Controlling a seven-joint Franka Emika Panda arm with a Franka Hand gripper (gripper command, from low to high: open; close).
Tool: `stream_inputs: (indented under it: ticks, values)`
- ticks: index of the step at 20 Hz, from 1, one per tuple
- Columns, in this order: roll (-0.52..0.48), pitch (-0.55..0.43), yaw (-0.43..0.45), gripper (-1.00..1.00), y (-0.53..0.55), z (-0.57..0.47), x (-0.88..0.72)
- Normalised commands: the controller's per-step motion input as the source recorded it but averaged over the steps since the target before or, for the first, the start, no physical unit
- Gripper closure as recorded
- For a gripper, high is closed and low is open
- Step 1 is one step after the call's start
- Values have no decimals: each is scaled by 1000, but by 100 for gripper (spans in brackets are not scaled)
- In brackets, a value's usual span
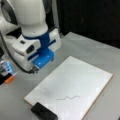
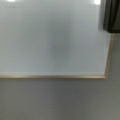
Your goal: Erasing curve lines
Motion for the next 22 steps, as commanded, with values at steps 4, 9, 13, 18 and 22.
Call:
stream_inputs:
  ticks: [4, 9, 13, 18, 22]
  values:
    - [-15, 101, 132, -100, -374, -42, 272]
    - [-9, 70, 135, -100, -297, -116, 296]
    - [-21, 96, 182, -100, -346, -88, 302]
    - [-38, 115, 191, -100, -377, -33, 254]
    - [-37, 123, 191, -100, -269, 51, 216]
